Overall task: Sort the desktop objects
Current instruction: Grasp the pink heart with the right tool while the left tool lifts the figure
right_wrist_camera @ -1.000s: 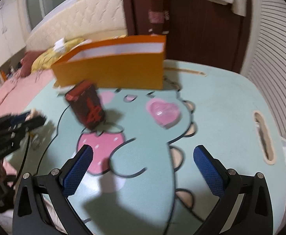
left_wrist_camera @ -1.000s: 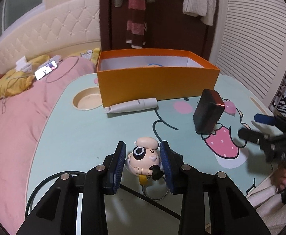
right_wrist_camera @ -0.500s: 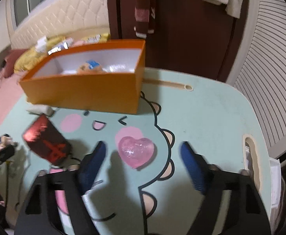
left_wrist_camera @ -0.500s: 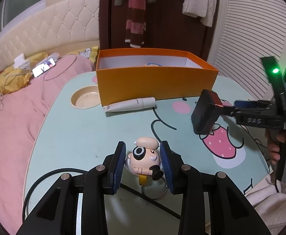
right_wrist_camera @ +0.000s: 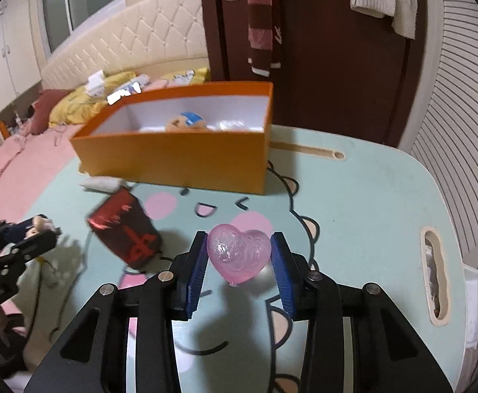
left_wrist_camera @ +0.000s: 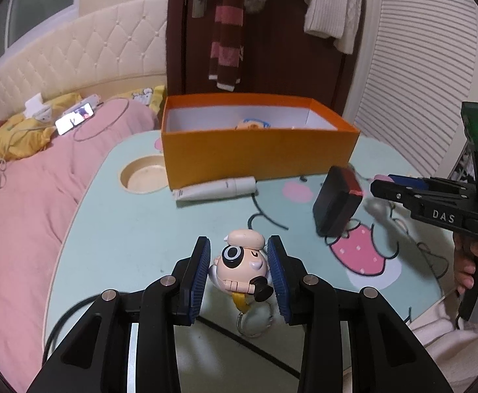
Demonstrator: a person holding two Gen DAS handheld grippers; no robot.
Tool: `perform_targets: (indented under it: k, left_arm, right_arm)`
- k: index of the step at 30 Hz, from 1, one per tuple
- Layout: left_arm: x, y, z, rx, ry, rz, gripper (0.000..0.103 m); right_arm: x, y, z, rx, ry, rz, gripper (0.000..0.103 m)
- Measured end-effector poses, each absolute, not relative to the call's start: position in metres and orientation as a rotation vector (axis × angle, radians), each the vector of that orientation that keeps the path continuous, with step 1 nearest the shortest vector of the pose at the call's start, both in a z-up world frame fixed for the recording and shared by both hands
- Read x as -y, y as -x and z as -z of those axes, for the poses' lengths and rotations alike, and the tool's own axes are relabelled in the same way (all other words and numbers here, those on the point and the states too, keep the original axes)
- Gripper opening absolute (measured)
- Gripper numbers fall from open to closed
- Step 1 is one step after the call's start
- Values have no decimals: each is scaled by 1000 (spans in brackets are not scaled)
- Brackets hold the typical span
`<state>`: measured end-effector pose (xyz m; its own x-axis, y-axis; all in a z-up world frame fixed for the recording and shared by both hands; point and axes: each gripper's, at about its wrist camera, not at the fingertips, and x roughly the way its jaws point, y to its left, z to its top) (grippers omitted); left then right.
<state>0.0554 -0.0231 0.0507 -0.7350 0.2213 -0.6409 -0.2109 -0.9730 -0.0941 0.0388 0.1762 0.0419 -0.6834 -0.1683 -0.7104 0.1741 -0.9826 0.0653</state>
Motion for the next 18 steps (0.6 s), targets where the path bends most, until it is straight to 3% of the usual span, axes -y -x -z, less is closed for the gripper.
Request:
perform_targets:
  k: [3,6,12,18]
  left_arm:
    - [24,-51,-61,19,979,-2741,34]
    - [25,-45,-72,4,949,-2756,26]
    - [28,-24,-88,-23,920,-2775,25]
    - [55,-14,-89,104,961,-2774,25]
  right_arm:
    - [-174,-40,-57,-10,-1101,2719,40]
    - [-173,-39,-71,-10,-1055,2718,40]
    - [-169,-27,-89,-8,-994,2710,40]
    - [-164,-11,-91,10,-984,2689,40]
